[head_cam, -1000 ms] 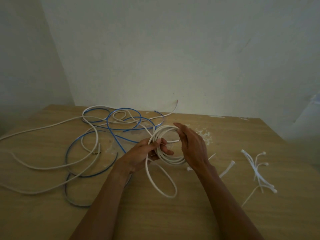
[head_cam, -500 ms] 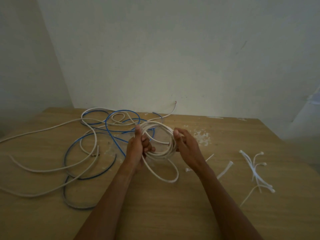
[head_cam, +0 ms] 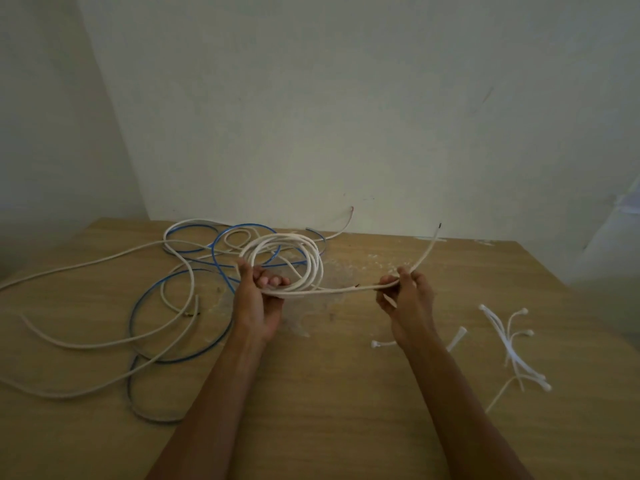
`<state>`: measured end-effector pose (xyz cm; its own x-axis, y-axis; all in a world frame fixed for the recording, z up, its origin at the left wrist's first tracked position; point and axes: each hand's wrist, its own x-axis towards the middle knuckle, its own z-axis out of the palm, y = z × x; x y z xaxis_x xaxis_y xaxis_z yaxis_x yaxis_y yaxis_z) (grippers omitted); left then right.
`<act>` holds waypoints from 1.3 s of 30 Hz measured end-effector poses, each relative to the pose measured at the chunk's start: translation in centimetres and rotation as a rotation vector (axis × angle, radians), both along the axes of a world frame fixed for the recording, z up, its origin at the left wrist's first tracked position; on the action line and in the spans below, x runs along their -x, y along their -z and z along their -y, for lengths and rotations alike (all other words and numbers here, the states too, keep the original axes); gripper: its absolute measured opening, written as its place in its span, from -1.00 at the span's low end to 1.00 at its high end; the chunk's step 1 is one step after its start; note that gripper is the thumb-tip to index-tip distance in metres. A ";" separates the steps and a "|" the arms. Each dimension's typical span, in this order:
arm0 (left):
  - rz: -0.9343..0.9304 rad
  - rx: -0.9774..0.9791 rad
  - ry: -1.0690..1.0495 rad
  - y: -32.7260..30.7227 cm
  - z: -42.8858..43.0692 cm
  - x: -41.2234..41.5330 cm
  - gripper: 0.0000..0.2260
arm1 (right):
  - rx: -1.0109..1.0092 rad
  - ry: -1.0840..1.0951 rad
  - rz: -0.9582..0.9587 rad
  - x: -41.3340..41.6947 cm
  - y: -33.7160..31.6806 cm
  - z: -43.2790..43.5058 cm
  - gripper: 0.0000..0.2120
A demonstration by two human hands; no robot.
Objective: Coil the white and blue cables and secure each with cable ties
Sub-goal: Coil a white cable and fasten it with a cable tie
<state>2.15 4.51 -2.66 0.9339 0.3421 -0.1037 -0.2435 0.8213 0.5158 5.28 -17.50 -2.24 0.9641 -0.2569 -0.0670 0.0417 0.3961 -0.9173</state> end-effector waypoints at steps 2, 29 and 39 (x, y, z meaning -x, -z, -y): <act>0.022 0.014 0.034 0.1 -0.1 0.0 -0.59 | 0.205 0.087 0.131 0.0 0.4 0.0 -0.85; -0.029 -0.592 0.391 -0.2 2.5 1.1 -0.38 | 1.163 0.051 0.762 0.8 2.4 -2.1 -0.73; 0.142 -0.219 0.989 0.2 -0.1 1.6 -0.12 | 1.408 -0.013 0.876 0.2 1.6 -1.0 -0.71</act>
<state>0.56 4.64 -2.84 0.8072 -0.5902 0.0020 0.4214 0.5787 0.6982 5.04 -16.48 -3.79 0.5839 0.3665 0.7244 0.7087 -0.6654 -0.2345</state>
